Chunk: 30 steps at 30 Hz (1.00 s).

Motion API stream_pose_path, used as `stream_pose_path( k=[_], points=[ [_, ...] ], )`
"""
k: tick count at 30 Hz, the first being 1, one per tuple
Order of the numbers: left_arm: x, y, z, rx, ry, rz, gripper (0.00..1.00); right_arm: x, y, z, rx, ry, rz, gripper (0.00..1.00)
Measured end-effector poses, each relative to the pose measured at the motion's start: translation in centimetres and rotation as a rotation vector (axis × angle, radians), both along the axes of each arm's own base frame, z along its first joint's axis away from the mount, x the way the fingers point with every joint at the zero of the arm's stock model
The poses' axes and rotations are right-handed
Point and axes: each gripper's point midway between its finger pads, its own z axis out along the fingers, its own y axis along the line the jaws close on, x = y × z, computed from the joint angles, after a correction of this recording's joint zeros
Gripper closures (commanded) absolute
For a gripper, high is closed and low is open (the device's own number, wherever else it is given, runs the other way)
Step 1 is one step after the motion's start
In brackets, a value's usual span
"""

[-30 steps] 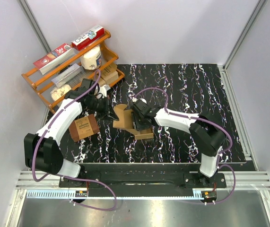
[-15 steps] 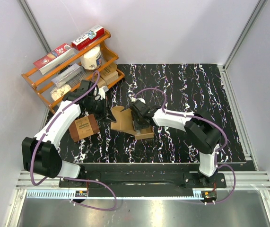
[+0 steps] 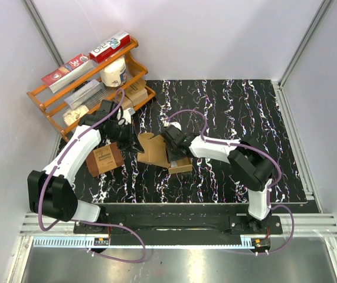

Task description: Unpack the express box

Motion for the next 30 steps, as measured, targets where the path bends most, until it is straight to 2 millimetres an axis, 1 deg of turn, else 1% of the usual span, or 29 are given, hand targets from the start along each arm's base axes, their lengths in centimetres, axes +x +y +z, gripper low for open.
stream_pose_path(
  k=[7, 12, 16, 20, 25, 30],
  points=[
    [0.2, 0.1, 0.0, 0.004, 0.010, 0.004, 1.00, 0.0, -0.1, 0.2, -0.004, -0.007, 0.010, 0.80],
    [0.3, 0.0, 0.0, 0.004, 0.021, 0.003, 0.97, -0.1, -0.3, 1.3, 0.009, -0.024, 0.017, 0.79],
    [0.4, 0.0, -0.1, 0.005, 0.027, 0.003, 0.97, -0.3, -0.4, 3.6, 0.049, -0.058, 0.021, 0.79],
    [0.5, -0.1, -0.1, 0.005, 0.027, 0.003, 0.97, -0.3, -0.4, 6.7, 0.104, -0.106, 0.020, 0.78],
    [0.6, -0.1, 0.1, 0.004, 0.025, 0.006, 1.00, -0.2, -0.4, 9.6, 0.152, -0.155, 0.016, 0.78],
    [1.0, -0.2, 0.2, 0.004, 0.031, 0.017, 1.00, 0.4, -1.7, 11.7, 0.147, -0.204, -0.034, 0.77]
  ],
)
